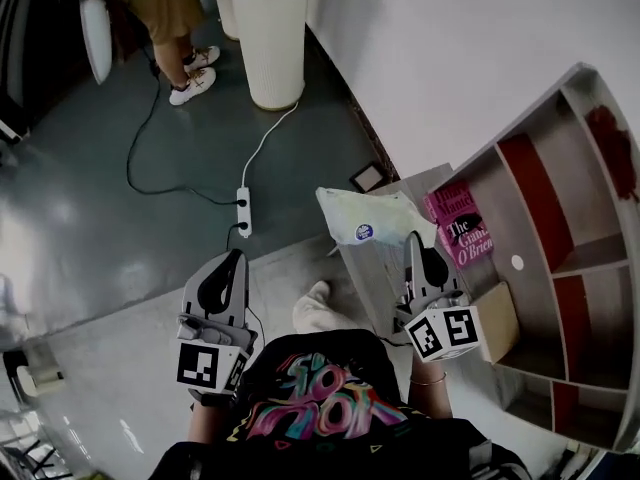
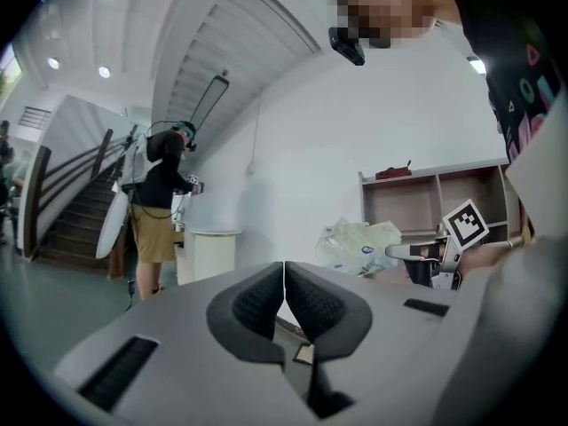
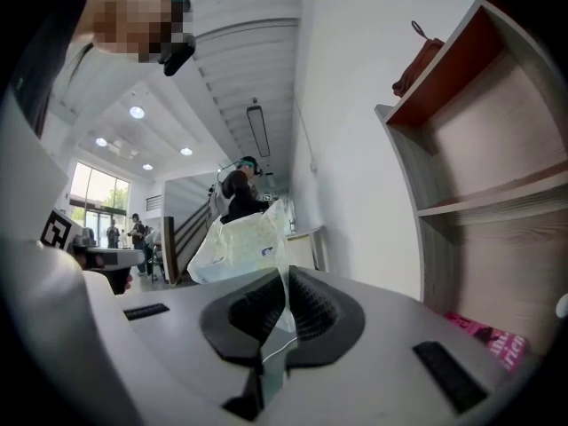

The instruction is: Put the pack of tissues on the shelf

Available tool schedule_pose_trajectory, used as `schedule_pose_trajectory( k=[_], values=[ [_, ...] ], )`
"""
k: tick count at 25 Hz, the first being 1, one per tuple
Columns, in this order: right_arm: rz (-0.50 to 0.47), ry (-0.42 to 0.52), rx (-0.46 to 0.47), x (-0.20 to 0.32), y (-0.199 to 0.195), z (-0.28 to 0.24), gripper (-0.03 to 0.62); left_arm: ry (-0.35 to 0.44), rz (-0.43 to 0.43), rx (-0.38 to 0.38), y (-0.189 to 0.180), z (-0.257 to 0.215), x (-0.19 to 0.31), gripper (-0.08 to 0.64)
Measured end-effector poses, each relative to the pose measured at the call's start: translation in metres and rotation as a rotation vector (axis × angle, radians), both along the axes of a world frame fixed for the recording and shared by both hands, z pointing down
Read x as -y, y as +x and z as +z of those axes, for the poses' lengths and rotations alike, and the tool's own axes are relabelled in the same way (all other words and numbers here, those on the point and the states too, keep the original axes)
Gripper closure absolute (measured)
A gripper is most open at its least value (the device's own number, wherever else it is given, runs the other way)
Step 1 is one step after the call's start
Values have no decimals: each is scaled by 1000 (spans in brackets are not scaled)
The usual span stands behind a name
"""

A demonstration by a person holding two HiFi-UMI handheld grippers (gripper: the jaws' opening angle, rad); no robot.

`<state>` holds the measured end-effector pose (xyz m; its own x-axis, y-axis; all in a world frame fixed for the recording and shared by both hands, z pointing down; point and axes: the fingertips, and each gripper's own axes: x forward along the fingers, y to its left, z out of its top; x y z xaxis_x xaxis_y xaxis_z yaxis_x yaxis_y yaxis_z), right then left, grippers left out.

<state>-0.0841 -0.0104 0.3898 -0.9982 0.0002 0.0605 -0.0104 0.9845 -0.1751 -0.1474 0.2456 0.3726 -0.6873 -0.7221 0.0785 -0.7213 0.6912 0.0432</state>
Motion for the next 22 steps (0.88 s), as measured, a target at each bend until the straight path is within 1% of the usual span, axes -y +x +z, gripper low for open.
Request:
schedule_pose_trajectory(
  k=[5, 8, 13, 17, 22],
  values=[
    [137, -15, 11, 46, -13, -4, 575, 8, 153, 18, -49, -11, 68, 535],
    [201, -10, 24, 72, -11, -7, 575, -4, 238, 20, -62, -12, 108, 535],
    [356, -27, 42, 109, 19, -9, 575, -3, 409, 43, -65, -19, 173, 535],
    [494, -27, 55, 130, 50, -12, 575, -4, 541, 58, -58, -25, 212, 535],
    [609, -24, 65, 142, 79, -17, 575, -4, 661, 64, -43, -30, 247, 535]
  ],
)
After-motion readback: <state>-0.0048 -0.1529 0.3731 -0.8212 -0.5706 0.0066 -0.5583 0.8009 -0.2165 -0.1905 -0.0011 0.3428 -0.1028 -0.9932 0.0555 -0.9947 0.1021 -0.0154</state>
